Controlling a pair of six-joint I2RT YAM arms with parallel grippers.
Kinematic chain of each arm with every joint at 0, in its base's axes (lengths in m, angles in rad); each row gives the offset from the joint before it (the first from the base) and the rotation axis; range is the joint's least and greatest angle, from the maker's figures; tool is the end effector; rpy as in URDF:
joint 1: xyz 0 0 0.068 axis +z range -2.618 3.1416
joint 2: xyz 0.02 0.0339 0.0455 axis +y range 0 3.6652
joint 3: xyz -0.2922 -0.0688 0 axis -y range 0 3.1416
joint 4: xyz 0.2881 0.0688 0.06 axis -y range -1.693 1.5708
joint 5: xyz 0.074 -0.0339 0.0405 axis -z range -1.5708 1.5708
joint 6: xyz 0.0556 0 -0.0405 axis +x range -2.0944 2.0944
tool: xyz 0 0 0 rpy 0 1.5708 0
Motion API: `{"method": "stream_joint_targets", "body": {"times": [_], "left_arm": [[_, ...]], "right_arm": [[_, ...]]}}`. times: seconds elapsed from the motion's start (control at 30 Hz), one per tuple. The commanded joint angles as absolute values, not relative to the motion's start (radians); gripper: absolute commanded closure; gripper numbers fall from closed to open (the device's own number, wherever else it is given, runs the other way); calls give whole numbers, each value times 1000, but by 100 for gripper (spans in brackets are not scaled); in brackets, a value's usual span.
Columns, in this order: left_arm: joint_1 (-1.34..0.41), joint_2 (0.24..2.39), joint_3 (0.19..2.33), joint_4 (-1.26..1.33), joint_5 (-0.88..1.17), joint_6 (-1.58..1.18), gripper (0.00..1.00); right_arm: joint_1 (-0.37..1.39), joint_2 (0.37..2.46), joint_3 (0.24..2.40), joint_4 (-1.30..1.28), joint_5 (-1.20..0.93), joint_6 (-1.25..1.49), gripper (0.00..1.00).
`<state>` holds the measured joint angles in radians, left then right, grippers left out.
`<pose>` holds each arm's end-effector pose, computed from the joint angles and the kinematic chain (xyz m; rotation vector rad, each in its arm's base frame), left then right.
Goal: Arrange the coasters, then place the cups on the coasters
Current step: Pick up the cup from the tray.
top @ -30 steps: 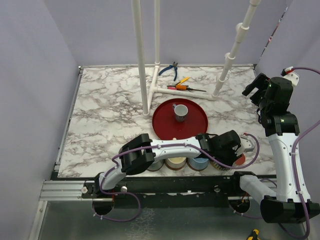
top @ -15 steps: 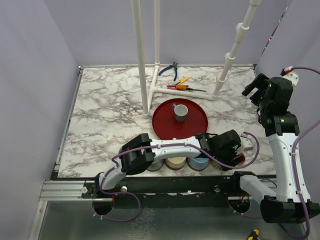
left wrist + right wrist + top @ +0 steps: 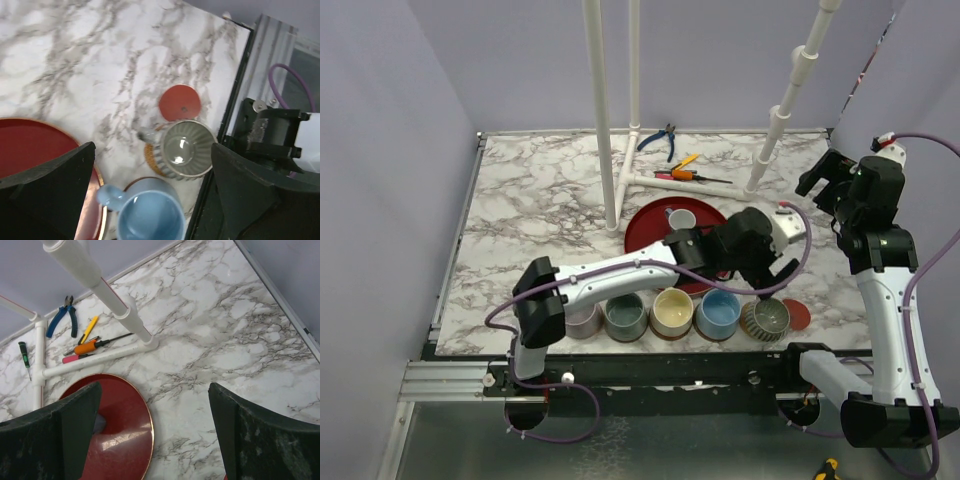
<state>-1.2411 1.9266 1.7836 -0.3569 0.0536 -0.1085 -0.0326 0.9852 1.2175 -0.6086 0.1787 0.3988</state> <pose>0.1685 -0.5016 0.3436 1.2051 1.8306 -0.8581 0.2443 -0.0179 0.4344 0.5301 1.8677 0.0693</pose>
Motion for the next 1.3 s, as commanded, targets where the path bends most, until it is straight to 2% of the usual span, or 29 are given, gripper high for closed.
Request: {"method": "stream_joint_targets", "body": {"times": [0.0, 0.2, 0.4, 0.6, 0.7, 0.87, 1.07, 1.27], "left_arm": [[-1147, 1806, 1674, -360, 7, -133, 1], [-961, 1676, 1506, -369, -55, -197, 1], [-819, 1597, 1396, -378, -54, -218, 1], [-699, 1474, 1274, -369, -110, -208, 1], [-633, 1409, 1189, -309, -91, -235, 1], [-602, 1343, 1098, -261, -140, -235, 1], [-601, 1321, 1075, -250, -142, -236, 1], [-601, 1325, 1072, -248, -133, -245, 1]], "right_arm": [[-35, 988, 1195, -627, 81, 372, 7], [-12, 1034, 1166, -579, -149, 371, 6], [295, 1157, 1173, -565, 41, 381, 6], [396, 1374, 1248, -535, 6, 277, 10], [431, 1505, 1321, -579, 32, 230, 16], [449, 1644, 1388, -586, 22, 187, 21], [483, 1792, 1462, -626, 44, 164, 32], [502, 1854, 1479, -636, 107, 164, 45]]}}
